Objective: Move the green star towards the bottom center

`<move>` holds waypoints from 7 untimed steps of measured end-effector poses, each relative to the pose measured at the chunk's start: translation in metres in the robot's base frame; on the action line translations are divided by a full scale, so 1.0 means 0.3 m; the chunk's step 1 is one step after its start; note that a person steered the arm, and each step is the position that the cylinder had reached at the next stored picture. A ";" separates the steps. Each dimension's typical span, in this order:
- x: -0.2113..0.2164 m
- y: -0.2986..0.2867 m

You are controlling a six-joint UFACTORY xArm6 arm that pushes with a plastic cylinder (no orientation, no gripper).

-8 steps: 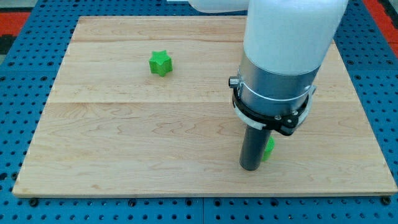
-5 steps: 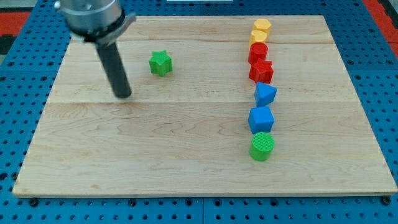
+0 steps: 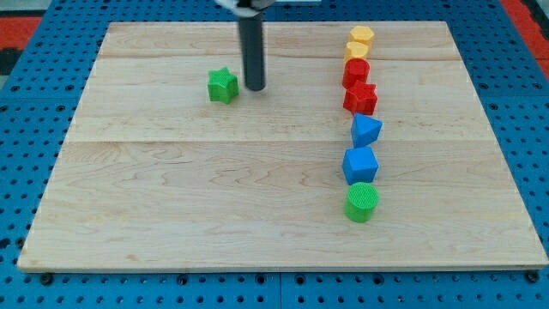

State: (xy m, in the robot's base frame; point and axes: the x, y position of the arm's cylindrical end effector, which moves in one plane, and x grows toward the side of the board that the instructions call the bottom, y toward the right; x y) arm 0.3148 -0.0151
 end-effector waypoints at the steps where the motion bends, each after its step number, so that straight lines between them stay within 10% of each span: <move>1: -0.096 -0.159; 3: 0.374 -0.200; 5: 0.332 -0.361; 6: 0.553 -0.363; 7: 0.602 -0.078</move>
State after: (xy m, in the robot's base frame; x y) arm 0.4955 -0.0386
